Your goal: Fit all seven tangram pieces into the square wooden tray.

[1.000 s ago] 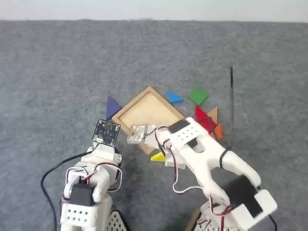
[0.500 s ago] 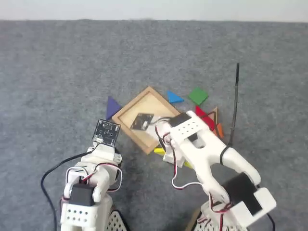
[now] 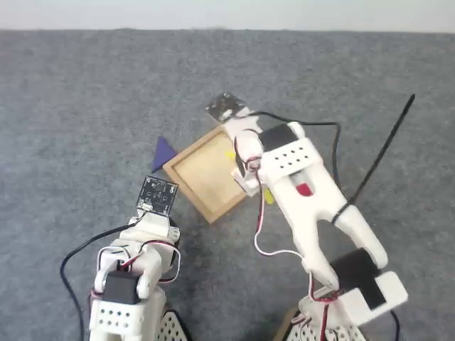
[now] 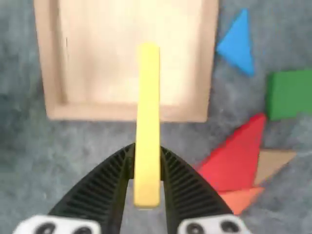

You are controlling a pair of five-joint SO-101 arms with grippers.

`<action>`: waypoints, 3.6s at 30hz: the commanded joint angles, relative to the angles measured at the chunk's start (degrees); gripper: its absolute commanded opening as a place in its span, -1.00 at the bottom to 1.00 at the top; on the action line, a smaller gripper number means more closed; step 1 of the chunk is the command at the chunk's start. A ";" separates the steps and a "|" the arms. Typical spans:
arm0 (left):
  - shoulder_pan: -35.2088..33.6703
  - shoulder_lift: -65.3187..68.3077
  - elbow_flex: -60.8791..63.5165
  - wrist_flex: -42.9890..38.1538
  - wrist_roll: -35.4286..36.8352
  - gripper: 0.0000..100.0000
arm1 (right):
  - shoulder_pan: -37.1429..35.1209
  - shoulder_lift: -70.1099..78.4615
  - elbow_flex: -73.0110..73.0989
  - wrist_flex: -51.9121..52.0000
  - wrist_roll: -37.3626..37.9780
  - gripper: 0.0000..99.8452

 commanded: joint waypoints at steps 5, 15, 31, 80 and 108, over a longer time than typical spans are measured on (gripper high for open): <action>0.00 -0.97 -0.57 0.09 -0.09 -0.96 | -7.08 11.03 -11.08 -3.65 -1.32 -0.97; 0.00 -0.97 -0.57 0.09 -0.09 -0.96 | -8.75 24.92 -23.74 -3.82 -13.80 -0.99; 0.00 -0.97 -0.57 0.09 -0.09 -0.96 | -12.53 27.30 -24.79 -8.13 -18.11 -0.99; 0.00 -0.97 -0.57 0.09 -0.09 -0.96 | 3.56 30.90 -31.12 -12.70 -8.53 -0.59; 0.00 -0.97 -0.57 0.09 -0.09 -0.96 | -7.60 33.27 -29.01 -5.05 -5.89 -0.59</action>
